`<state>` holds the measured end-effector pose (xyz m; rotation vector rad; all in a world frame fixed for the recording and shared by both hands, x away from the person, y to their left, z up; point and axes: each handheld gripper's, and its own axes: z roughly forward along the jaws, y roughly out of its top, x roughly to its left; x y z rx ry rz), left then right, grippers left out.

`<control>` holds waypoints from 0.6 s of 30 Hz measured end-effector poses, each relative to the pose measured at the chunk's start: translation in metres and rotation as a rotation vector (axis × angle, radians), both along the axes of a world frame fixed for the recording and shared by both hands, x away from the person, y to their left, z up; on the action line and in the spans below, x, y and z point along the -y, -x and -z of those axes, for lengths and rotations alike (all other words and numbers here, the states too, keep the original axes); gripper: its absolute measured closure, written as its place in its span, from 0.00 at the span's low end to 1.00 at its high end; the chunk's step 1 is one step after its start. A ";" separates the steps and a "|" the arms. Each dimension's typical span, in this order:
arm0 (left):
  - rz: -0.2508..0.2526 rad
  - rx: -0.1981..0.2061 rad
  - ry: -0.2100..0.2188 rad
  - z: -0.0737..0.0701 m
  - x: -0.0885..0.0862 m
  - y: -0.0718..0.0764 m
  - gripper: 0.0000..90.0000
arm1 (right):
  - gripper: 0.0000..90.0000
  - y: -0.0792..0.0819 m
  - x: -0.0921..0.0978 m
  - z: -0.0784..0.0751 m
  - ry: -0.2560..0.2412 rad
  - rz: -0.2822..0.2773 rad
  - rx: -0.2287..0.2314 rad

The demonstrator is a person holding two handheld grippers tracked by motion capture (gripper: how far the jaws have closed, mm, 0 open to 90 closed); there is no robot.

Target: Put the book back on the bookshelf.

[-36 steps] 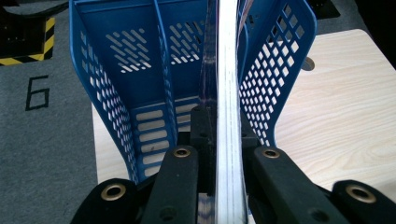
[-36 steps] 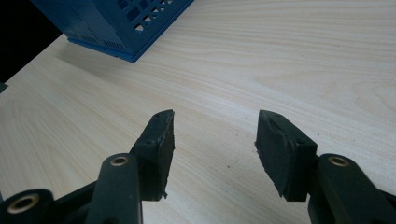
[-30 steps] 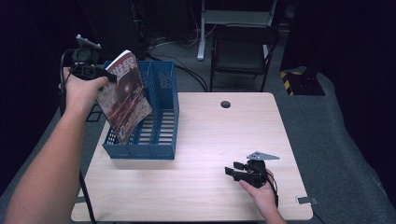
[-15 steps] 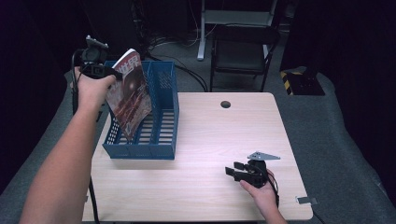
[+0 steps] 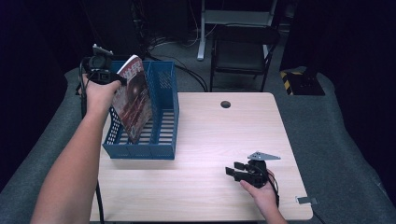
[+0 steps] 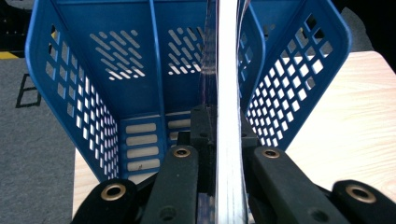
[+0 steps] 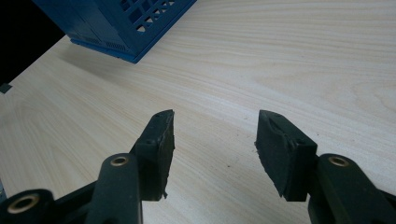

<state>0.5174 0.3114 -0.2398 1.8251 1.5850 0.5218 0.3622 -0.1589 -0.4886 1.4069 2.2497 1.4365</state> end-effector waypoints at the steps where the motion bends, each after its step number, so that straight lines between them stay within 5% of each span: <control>1: 0.000 -0.007 0.004 0.002 0.000 0.000 0.93 | 0.52 0.000 0.000 0.000 0.000 0.000 0.000; 18: 0.006 -0.031 -0.023 0.033 0.007 -0.003 0.93 | 0.52 -0.001 0.000 0.000 0.002 -0.008 0.008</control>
